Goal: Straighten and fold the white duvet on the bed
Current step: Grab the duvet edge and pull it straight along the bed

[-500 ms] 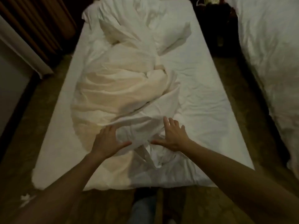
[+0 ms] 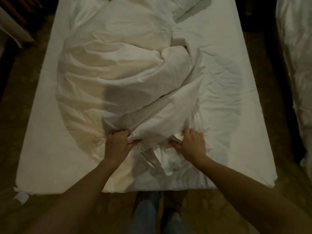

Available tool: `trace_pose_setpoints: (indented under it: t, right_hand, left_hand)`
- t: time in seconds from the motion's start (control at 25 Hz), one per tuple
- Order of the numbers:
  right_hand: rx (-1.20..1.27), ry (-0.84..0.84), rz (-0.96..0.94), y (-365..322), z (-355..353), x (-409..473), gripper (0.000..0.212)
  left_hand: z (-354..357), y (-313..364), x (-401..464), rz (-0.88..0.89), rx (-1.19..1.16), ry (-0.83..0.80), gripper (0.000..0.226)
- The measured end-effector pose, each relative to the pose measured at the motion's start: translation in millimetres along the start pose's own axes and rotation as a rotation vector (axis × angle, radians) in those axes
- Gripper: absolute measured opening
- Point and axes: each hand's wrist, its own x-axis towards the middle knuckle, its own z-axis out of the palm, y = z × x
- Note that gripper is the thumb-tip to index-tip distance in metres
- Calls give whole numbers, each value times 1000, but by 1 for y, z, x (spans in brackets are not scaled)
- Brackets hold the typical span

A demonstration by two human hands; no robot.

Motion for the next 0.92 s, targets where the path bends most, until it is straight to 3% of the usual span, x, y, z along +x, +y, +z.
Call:
trace_pose_setpoints:
  t: [0.12, 0.24, 0.48, 0.6, 0.68, 0.72, 0.8, 0.92]
  right_hand:
    - [135, -113, -42, 20, -10, 3, 55]
    - [329, 76, -143, 37, -30, -28, 50]
    - [486, 358, -320, 46, -98, -141, 46]
    - [579, 406, -402, 46, -120, -210, 36]
    - [589, 308, -313, 46, -116, -254, 52]
    - [588, 205, -183, 47, -114, -266, 56]
    - [641, -3, 97, 40, -110, -292, 57]
    - [1039, -168, 185, -4, -117, -321, 81]
  left_hand:
    - [-6, 0, -16, -12, -149, 8, 70]
    - [-27, 13, -57, -4, -232, 55, 55]
    - [-81, 85, -168, -70, -355, 97, 71]
    - [-114, 122, -237, -141, -536, 198, 48]
    - [-125, 138, -279, -279, -695, 209, 31]
    - [-122, 142, -290, -334, -741, 208, 30]
    - [-110, 152, -298, -413, -750, 153, 40]
    - [-89, 177, -284, -402, -752, 60, 57]
